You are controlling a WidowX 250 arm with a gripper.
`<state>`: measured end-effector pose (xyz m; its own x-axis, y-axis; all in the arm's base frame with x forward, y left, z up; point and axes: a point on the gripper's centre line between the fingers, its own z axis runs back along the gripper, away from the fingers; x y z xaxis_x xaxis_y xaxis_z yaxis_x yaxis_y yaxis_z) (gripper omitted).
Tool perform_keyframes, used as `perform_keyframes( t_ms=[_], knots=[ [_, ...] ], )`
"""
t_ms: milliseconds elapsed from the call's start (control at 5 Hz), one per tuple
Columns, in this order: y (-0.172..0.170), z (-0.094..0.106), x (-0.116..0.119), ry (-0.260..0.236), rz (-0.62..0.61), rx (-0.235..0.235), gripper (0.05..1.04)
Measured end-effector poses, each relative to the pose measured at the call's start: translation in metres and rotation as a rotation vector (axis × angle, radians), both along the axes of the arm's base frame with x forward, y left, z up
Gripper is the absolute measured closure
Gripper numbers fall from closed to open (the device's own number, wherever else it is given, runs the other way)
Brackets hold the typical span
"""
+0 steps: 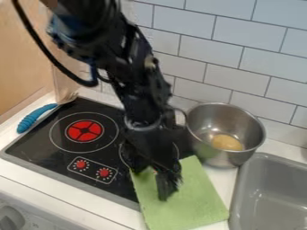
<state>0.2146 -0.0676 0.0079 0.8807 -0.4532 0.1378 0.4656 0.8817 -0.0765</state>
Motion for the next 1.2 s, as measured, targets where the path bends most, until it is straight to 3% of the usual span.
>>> perform_keyframes(
  t_ms=[600, 1200],
  knots=[
    [-0.004, -0.01, 0.013, 0.012, -0.028, 0.04, 0.085],
    [0.057, -0.005, 0.027, 0.017, 0.106, 0.065, 0.085]
  ],
)
